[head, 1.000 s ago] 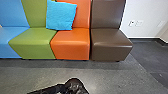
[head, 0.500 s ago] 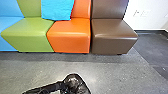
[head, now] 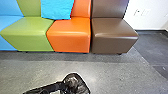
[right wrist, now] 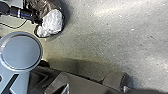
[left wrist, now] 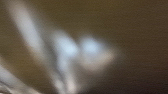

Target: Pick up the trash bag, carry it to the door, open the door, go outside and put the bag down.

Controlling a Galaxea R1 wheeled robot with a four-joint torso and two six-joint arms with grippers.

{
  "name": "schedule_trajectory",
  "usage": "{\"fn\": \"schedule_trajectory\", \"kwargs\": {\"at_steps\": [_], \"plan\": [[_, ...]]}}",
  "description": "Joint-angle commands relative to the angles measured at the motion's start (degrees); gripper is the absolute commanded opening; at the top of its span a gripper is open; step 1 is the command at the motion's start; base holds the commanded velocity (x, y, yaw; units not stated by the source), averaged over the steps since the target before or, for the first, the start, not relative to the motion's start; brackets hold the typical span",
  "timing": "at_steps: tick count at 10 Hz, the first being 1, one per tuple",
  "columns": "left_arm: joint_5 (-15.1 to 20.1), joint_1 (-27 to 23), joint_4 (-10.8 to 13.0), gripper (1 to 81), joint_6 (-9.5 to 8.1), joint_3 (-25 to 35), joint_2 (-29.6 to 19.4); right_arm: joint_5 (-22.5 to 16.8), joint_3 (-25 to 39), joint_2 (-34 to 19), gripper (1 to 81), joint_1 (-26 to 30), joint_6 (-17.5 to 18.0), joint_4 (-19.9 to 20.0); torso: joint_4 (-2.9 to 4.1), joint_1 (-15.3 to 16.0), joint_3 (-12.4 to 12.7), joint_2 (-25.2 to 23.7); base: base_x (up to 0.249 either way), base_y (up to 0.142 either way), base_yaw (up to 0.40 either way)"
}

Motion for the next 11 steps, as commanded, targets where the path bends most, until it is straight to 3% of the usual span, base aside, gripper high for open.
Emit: {"fn": "schedule_trajectory", "kwargs": {"at_steps": [1, 2, 3, 7, 8, 11], "plan": [[2.21, -0.48, 2.65, 81.1, -0.58, -2.06, -0.31, -4.83, 1.51, -3.22, 81.1, 2.88, 0.17, 1.10, 0.00, 0.00, 0.00, 0.00, 0.000, 0.000, 0.000], [2.21, -0.48, 2.73, 81.1, -0.58, -2.06, -0.31, -4.83, 1.51, -3.31, 81.1, 2.96, 0.08, 1.10, 0.00, 0.00, 0.00, 0.00, 0.000, 0.000, 0.000], [2.21, -0.48, 2.73, 1.0, -0.49, -2.06, -0.23, -4.83, 1.51, -3.31, 81.1, 2.88, 0.17, 1.10, 0.00, 0.00, 0.00, 0.00, 0.000, 0.000, 0.000], [2.39, 0.04, 3.00, 1.0, -0.32, -2.06, -0.49, -4.83, 1.33, -3.31, 81.1, 2.79, 0.08, 1.10, 0.00, 0.00, 0.00, -0.02, 0.000, 0.000, 0.000], [2.30, 0.22, 3.00, 1.0, -0.32, -1.97, -0.57, -4.83, 1.33, -3.23, 81.1, 2.79, 0.17, 1.10, 0.00, -3.69, 0.00, 5.71, 0.000, 0.000, 0.000], [2.65, 0.39, 3.17, 1.0, 0.56, -1.80, -0.58, -4.83, 1.24, -3.14, 81.1, 2.53, 0.17, 1.19, 0.00, -4.96, 0.00, 7.69, 0.000, 0.000, 0.000]]}}
